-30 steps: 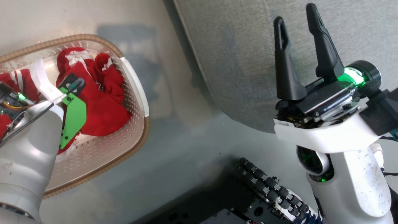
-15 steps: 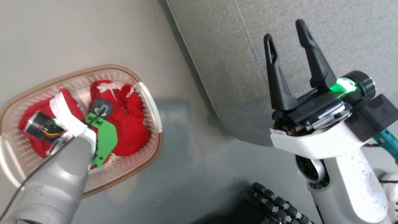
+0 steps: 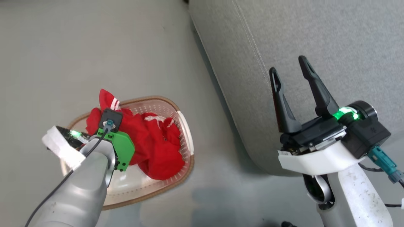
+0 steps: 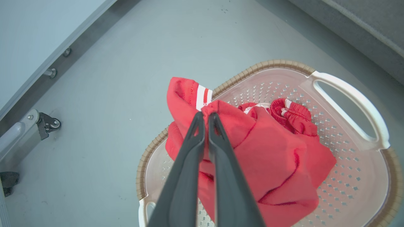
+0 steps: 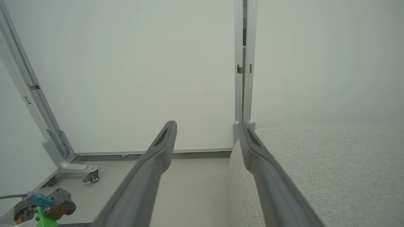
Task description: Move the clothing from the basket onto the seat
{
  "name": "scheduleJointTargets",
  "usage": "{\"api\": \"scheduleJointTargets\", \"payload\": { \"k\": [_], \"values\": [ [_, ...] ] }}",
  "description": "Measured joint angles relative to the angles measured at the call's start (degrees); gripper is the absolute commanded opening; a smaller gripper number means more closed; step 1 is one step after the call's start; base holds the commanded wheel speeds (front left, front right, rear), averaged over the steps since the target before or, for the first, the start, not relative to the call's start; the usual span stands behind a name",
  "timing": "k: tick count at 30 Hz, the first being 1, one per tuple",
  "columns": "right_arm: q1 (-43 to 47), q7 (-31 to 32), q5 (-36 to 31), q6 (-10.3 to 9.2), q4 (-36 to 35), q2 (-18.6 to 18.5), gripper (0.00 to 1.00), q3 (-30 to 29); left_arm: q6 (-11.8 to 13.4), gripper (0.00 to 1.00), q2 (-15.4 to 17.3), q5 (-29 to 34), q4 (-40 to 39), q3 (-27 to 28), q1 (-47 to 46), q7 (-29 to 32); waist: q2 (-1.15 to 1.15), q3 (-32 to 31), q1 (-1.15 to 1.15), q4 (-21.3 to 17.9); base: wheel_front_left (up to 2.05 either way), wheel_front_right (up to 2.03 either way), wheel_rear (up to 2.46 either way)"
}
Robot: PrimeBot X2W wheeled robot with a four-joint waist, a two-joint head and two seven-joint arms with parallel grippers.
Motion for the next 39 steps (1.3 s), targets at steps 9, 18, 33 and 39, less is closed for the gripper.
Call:
{"api": "scheduleJointTargets", "payload": {
  "k": [9,18,33,39],
  "values": [
    [3.8,0.0,-1.3,-0.01,1.4,-0.1,1.00,-0.7,1.4,0.00,1.3,-2.7,-14.9,3.9,6.3,-3.7,0.00,-8.2,0.00,3.9,0.00,0.00,0.00],
    [6.1,0.0,-2.1,-0.01,1.7,-0.1,1.00,-1.5,3.6,0.00,3.6,-2.6,-48.5,11.5,18.0,-3.7,0.00,-14.2,0.00,6.7,0.00,0.00,0.00],
    [8.1,0.0,-2.5,-0.01,2.0,-0.2,1.00,-1.2,-6.3,0.00,-5.9,-3.2,-80.5,20.9,28.4,-3.9,0.00,-16.9,0.00,7.3,0.00,0.00,0.00],
    [8.9,0.0,-2.5,-0.01,2.3,-0.5,1.00,-0.7,-9.3,0.00,-6.3,-6.2,-84.3,19.4,29.3,-3.9,0.00,-17.0,0.00,6.9,0.00,0.00,0.00]
  ]
}}
